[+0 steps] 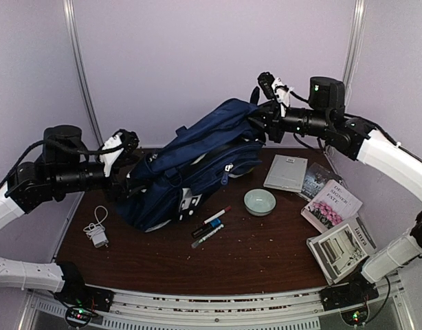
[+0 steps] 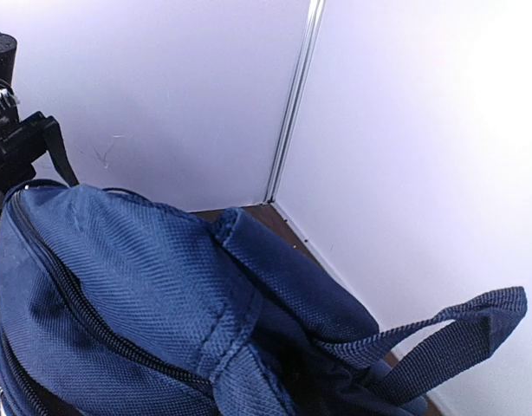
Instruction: Pack the student bag
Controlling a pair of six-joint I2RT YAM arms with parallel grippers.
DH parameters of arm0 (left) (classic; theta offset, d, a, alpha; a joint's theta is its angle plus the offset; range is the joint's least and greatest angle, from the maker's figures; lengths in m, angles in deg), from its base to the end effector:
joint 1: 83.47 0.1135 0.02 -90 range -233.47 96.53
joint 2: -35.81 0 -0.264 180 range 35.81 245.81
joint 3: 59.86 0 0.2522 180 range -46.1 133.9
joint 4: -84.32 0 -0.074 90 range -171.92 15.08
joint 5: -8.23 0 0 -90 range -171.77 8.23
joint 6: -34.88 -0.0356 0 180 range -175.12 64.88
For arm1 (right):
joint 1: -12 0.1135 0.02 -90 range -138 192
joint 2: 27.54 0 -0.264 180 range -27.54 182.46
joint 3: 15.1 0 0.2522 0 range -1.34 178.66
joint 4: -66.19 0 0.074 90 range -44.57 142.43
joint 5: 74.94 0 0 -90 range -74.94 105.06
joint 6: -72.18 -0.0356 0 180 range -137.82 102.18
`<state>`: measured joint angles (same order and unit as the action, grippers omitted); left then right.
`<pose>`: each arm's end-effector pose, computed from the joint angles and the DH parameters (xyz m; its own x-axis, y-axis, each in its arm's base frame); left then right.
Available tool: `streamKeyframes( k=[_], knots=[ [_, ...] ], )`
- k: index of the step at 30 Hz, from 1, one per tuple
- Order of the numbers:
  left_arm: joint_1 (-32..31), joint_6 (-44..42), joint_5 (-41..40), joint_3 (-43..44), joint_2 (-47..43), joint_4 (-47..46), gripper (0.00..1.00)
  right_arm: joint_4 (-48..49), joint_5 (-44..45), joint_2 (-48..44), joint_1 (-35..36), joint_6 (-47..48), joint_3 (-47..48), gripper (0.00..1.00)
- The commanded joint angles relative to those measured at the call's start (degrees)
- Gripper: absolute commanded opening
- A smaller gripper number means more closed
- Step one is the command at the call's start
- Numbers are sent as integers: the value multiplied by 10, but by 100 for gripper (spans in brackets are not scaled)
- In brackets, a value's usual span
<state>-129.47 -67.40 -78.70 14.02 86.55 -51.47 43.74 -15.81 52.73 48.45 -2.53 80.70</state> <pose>0.1286 -0.1359 0.3776 -0.0839 0.3926 -0.9159 0.7889 0.5877 0.1797 0.2483 0.2061 0.4286 0.1490 -0.1713 -0.9739 -0.9127 0.3552 -0.2022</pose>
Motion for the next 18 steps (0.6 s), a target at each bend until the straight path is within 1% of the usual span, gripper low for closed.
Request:
streamKeyframes(
  k=[1, 4, 6, 8, 10, 13, 14, 15, 16, 18],
  knots=[
    [-36, -48, 20, 34, 19, 17, 79, 9, -8, -7, 17, 49, 60, 0],
    [-79, -86, 7, 49, 45, 59, 84, 4, -4, 2, 23, 59, 69, 0],
    [-98, -91, 36, 69, 61, 84, 86, -10, 22, 11, 34, 75, 76, 0],
    [-108, -92, 79, 88, 66, 93, 91, -15, 50, 18, 47, 88, 77, 0],
    [-109, -92, 129, 93, 53, 85, 97, -19, 72, 24, 60, 99, 77, 0],
    [-110, -87, 178, 62, -3, 14, 98, -22, 89, 31, 75, 106, 76, 0],
    [-110, -76, 178, 45, -26, -26, 98, -22, 90, 33, 76, 104, 76, 0],
    [-110, -60, 159, 27, -48, -69, 98, -21, 92, 35, 77, 99, 77, 0],
    [-110, -34, 127, 17, -61, -107, 98, -21, 99, 37, 80, 95, 78, 0],
    [-110, 12, 48, 36, -47, -132, 98, -27, 124, 41, 92, 92, 84, 0]
  ],
)
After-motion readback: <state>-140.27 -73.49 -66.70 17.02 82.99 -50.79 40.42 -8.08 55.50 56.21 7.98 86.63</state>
